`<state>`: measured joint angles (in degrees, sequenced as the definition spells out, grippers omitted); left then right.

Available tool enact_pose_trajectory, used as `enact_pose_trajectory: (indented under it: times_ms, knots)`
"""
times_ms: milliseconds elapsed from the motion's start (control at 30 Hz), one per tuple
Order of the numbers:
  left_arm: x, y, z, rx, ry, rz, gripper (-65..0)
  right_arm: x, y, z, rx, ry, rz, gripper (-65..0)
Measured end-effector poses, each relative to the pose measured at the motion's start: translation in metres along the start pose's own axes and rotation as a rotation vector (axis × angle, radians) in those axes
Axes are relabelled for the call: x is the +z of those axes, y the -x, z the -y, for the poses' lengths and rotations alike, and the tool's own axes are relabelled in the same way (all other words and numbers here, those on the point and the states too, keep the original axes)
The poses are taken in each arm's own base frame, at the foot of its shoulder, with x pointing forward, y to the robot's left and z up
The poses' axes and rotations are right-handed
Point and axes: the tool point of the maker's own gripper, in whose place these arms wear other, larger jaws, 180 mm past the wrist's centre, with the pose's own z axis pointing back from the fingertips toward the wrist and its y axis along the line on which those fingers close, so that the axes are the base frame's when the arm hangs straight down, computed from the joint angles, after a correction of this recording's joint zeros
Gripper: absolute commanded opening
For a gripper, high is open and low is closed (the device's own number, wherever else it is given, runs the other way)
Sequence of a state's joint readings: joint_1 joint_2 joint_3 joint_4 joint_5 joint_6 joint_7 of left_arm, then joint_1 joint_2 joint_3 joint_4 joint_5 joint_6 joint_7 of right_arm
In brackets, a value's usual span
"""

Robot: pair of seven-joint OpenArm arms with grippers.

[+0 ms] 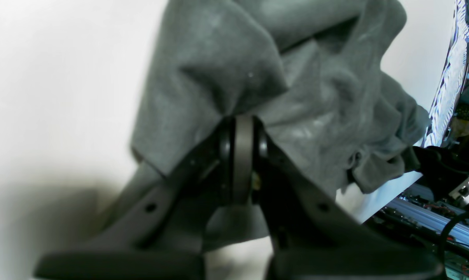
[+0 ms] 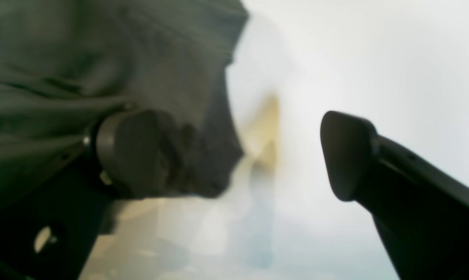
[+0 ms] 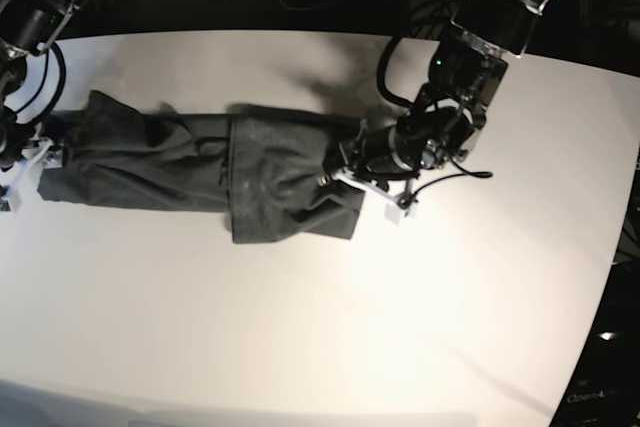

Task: Fold the T-shirt properly
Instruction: 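Hold the strip end with the left gripper while the right gripper releases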

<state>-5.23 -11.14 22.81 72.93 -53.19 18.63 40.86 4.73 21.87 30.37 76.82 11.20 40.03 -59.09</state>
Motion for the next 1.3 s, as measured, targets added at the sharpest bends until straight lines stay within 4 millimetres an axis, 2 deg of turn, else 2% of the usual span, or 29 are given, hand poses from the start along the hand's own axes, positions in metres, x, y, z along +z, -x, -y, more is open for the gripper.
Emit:
enact_pose_trajectory:
  times_ms: [233,433,500,600,667,800,933,1133,1300]
  knots:
    - [0.001,0.001,-0.001,-0.004,-0.002,0.012,-62.2,0.001,-0.011,-0.010,-0.035,-0.061,0.061,-0.6]
    - [0.001,0.001,-0.001,-0.004,-0.002,0.011,-62.2,0.002,-0.019,-0.008,-0.037,-0.059,0.112,-0.6]
    - [0.001,0.001,-0.001,-0.004,-0.002,0.012,-62.2,-0.003,-0.016,-0.005,-0.053,-0.069,0.118,-0.6]
    - [0.001,0.002,-0.002,-0.002,-0.003,0.014,-62.2,-0.016,0.005,-0.001,-0.095,-0.092,0.065,-0.6]
    - [0.001,0.003,-0.003,-0.001,-0.005,0.014,-62.2,-0.021,0.010,0.002,-0.112,-0.095,0.063,-0.6]
    - [0.006,0.000,-0.012,0.050,-0.002,-0.007,-62.2,-0.018,0.002,0.010,-0.105,-0.083,0.093,-0.6]
    - [0.011,-0.003,-0.024,0.052,-0.017,-0.020,-62.2,-0.017,0.003,0.014,-0.101,-0.075,0.089,-0.6]
    - [0.012,-0.003,-0.025,0.056,-0.017,-0.022,-62.2,-0.017,0.003,0.013,-0.102,-0.077,0.089,-0.6]
    - [0.012,-0.003,-0.025,0.055,-0.017,-0.022,-62.2,-0.021,0.004,0.004,-0.110,-0.093,0.089,-0.3]
